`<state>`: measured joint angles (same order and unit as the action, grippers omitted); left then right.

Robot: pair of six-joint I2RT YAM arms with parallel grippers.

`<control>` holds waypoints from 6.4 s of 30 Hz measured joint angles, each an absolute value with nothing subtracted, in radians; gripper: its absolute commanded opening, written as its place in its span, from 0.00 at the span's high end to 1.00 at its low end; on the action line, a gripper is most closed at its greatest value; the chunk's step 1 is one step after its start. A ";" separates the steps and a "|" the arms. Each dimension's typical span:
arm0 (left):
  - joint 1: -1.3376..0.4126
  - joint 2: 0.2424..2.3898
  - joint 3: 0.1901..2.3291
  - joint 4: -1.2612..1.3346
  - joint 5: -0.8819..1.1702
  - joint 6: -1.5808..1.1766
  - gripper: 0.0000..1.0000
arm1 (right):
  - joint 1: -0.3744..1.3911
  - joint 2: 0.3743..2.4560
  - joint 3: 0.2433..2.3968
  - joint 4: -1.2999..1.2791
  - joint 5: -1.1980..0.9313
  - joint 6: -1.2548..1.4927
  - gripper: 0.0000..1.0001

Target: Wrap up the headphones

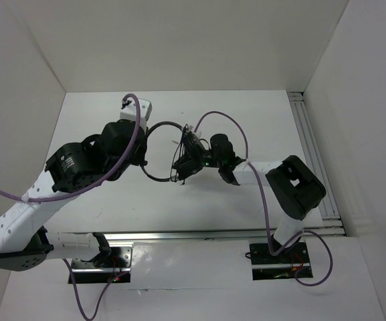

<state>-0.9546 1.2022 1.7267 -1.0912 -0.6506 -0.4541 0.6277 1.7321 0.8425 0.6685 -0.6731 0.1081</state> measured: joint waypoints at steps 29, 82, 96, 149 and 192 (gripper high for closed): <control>-0.955 1.211 1.772 -1.173 -0.868 -0.641 1.00 | 0.603 1.829 0.710 0.831 -0.716 0.221 1.00; -0.742 1.355 1.117 -0.817 -0.357 -0.320 1.00 | 1.099 1.309 1.108 -0.387 0.014 -0.201 0.92; -0.851 1.245 1.070 -0.808 -0.155 -0.290 1.00 | 1.208 1.214 1.037 -0.323 0.479 -0.215 0.89; -0.581 1.380 1.355 -0.987 -0.233 -0.269 1.00 | 0.794 1.252 0.887 -0.134 0.563 -0.076 0.01; -0.632 2.183 2.058 -0.770 -0.231 -0.594 1.00 | 0.746 0.837 1.021 -0.338 0.383 0.306 0.01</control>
<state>-0.6315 2.1826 2.0583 -0.7700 -0.2314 -0.5941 0.7460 0.8371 1.0210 -0.3382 0.3828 0.3061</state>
